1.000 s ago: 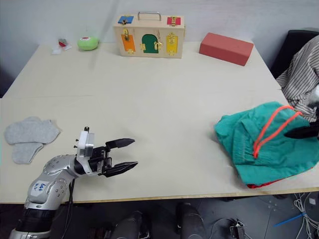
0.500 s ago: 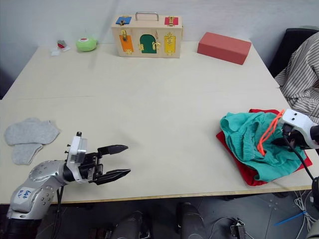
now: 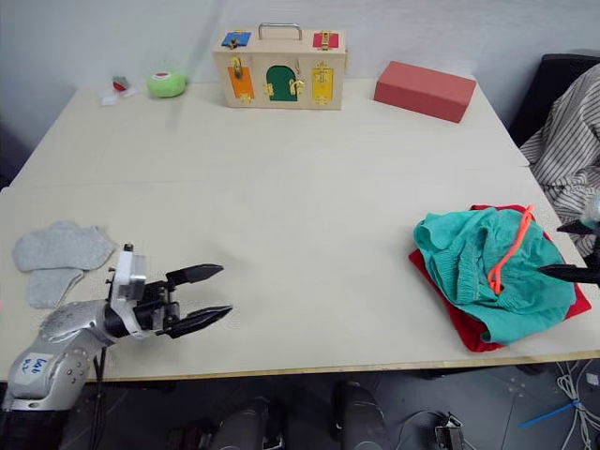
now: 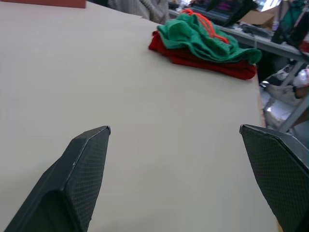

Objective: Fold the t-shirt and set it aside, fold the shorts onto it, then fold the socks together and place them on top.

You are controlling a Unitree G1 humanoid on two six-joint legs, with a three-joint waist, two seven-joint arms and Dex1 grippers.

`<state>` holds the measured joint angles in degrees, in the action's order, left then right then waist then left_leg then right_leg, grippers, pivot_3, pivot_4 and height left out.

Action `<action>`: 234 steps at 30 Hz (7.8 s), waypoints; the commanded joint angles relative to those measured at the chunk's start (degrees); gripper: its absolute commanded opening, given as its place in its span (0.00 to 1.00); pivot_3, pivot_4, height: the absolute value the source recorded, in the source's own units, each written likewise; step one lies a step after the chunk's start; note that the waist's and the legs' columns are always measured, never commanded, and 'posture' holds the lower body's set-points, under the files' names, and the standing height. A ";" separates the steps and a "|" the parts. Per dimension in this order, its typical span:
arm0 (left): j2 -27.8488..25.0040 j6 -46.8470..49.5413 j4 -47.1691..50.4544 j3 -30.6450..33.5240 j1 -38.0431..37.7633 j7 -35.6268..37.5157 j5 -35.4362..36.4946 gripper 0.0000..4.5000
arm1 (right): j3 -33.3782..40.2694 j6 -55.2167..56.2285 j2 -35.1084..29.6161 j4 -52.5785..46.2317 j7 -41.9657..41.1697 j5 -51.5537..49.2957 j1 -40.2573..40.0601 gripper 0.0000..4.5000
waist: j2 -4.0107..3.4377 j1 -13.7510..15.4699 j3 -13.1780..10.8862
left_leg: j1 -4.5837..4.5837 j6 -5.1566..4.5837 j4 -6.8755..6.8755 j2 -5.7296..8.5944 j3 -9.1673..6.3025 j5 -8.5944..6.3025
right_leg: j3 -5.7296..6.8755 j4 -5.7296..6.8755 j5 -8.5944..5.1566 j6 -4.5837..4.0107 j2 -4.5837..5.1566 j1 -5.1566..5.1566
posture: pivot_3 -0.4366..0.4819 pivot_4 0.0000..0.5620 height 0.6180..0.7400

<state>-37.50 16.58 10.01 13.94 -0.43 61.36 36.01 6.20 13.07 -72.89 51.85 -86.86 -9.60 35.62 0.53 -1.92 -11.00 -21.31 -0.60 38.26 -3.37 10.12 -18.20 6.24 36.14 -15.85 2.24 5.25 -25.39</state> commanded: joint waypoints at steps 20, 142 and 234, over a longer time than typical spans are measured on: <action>4.50 -15.83 -8.61 34.37 -27.78 -10.84 -3.50 1.00 | -0.81 -13.70 37.99 -68.79 31.98 -11.93 -34.82 0.99 | 0.22 -0.72 0.04 | -0.09 -0.53 -0.29 0.55 -2.64 0.12 | 2.59 -0.66 -0.12 -0.05 0.99 1.59 | 0.48 0.27 1.00; 7.20 -21.06 -64.55 -19.12 51.98 16.34 -29.13 0.01 | -25.51 -23.33 43.59 -68.61 41.67 4.13 -28.82 0.00 | 0.12 2.69 -0.59 | -1.09 -1.42 0.74 2.54 -4.48 0.40 | 2.80 -0.08 -0.68 1.86 2.25 2.06 | 0.48 0.27 1.00; -11.23 50.71 11.90 -0.82 8.98 -6.06 2.54 0.99 | -15.14 -42.22 21.41 -57.56 9.57 -17.85 -12.21 1.00 | -0.35 1.88 -0.84 | -0.80 -1.43 0.61 2.46 -4.77 0.32 | 2.86 -0.56 -0.52 1.78 2.51 2.57 | 0.48 0.27 1.00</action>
<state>-48.26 60.32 18.57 11.55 8.89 57.05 34.53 -9.03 -23.44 -50.63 -3.07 -77.62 -25.64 22.12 0.19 -0.05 -11.83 -22.11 -2.01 38.87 -0.91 5.34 -17.88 9.10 35.58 -16.38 4.01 7.76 -22.83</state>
